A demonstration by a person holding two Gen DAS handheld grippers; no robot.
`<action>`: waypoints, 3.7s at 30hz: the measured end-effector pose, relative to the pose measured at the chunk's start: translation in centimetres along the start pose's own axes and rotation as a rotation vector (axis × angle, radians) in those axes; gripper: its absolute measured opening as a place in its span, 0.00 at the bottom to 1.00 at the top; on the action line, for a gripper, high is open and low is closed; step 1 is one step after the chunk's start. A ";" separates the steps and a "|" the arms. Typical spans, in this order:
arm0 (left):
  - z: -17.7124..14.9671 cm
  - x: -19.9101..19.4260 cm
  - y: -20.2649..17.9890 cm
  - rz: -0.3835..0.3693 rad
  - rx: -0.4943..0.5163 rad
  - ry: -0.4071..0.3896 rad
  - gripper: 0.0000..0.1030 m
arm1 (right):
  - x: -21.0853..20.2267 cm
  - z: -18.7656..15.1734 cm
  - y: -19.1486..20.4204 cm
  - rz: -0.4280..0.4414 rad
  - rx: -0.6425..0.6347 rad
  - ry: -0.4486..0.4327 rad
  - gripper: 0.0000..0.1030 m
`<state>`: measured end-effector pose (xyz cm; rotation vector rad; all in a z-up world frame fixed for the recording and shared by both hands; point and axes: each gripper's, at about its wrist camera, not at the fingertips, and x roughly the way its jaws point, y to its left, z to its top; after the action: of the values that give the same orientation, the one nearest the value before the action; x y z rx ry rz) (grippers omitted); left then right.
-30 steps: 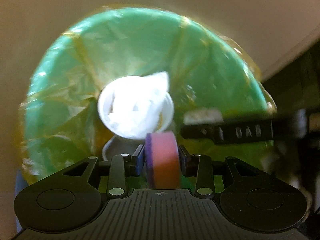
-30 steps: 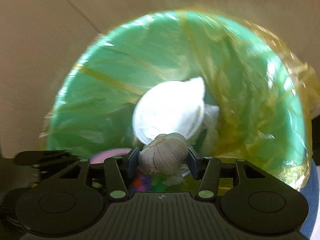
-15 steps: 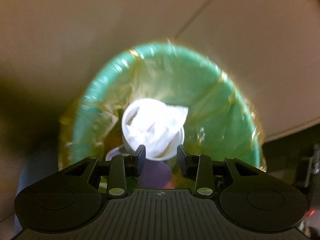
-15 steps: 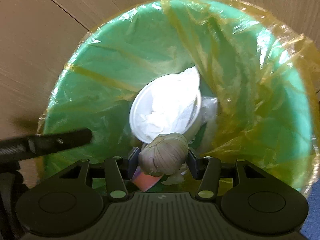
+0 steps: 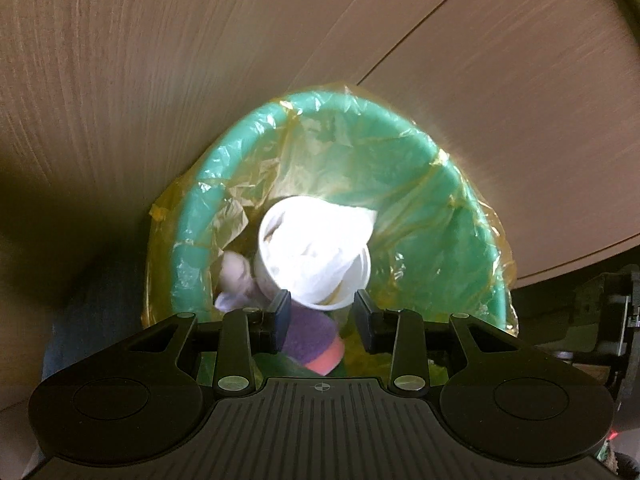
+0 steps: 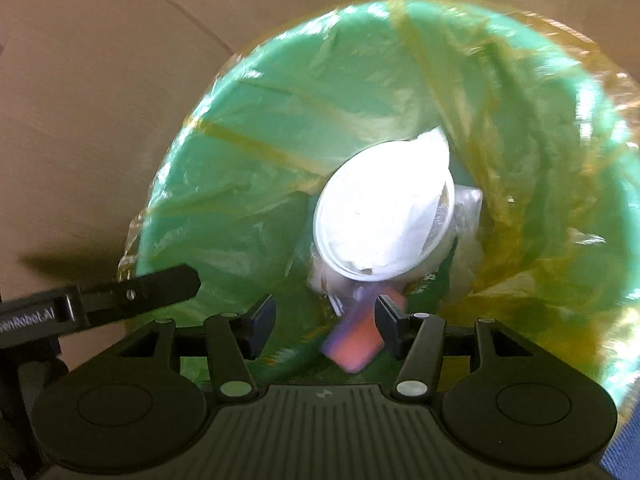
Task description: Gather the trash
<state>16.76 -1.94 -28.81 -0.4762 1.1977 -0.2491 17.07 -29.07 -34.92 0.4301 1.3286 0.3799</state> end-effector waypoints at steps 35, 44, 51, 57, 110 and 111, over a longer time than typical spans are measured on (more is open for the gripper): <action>-7.8 -23.2 -14.0 0.224 0.382 -0.880 0.38 | -23.7 -5.6 12.2 -0.074 -0.459 -0.776 0.80; -12.7 -26.0 -19.8 0.280 0.496 -0.980 0.23 | -29.1 -9.2 11.5 -0.063 -0.482 -0.921 0.84; -12.9 -25.0 -21.5 0.304 0.465 -0.892 0.20 | -30.5 -10.4 12.3 -0.090 -0.519 -0.974 0.84; -13.4 -25.2 -21.7 0.319 0.458 -0.898 0.20 | -30.9 -10.7 12.5 -0.106 -0.521 -0.981 0.84; -13.7 -25.5 -21.8 0.334 0.461 -0.904 0.20 | -30.1 -10.7 12.7 -0.113 -0.538 -0.953 0.89; -13.8 -25.5 -21.8 0.334 0.463 -0.903 0.20 | -30.1 -10.7 12.7 -0.114 -0.538 -0.954 0.89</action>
<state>-3.71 -13.14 -1.01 0.0460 0.2972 -0.0021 0.22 -32.30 -5.09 0.0445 0.2920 0.3510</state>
